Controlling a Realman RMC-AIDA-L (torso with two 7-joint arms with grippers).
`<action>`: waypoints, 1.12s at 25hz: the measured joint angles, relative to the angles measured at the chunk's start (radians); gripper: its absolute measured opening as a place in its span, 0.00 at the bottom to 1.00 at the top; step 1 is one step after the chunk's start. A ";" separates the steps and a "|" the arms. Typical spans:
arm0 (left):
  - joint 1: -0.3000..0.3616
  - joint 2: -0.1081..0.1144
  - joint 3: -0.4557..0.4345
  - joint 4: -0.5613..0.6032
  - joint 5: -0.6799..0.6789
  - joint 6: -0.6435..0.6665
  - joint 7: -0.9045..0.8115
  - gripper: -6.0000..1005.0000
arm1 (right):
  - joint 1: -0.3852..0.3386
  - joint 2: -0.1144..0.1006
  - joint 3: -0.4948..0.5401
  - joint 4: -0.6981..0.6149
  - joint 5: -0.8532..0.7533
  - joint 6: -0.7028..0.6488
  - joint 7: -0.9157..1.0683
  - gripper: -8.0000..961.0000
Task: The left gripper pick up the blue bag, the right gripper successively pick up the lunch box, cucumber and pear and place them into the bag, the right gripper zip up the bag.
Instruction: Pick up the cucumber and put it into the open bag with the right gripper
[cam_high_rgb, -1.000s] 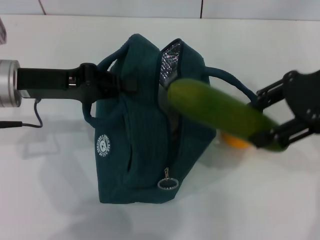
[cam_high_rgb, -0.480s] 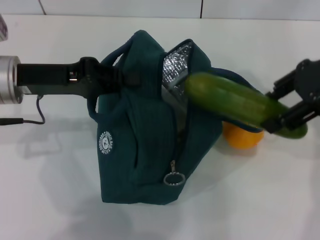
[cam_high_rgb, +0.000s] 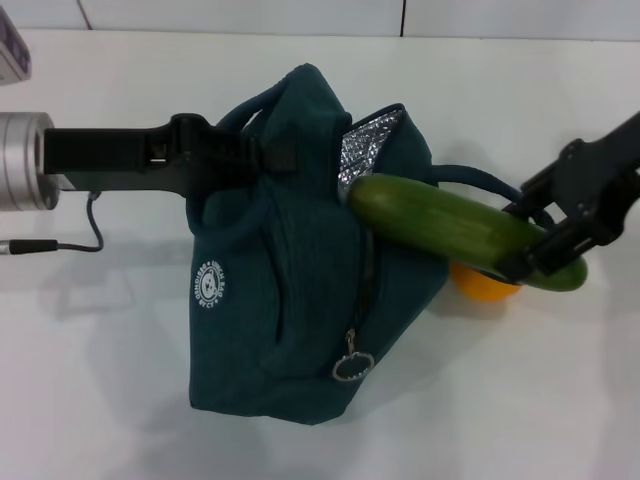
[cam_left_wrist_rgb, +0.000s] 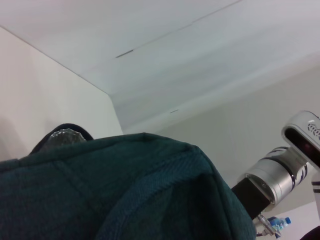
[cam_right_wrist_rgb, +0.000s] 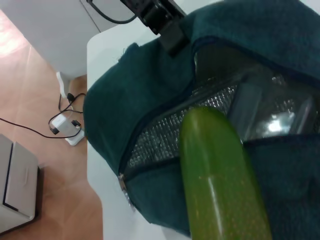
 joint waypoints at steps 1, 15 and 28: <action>0.000 -0.001 0.000 0.000 0.000 0.000 0.001 0.05 | 0.006 0.002 -0.001 0.002 0.000 0.000 0.000 0.65; 0.000 -0.005 0.003 0.000 0.004 0.003 0.008 0.05 | 0.084 0.024 -0.009 0.064 -0.089 0.022 0.036 0.65; 0.000 -0.007 0.014 -0.003 0.005 0.003 0.017 0.05 | 0.122 0.044 -0.022 0.086 -0.084 0.048 0.041 0.65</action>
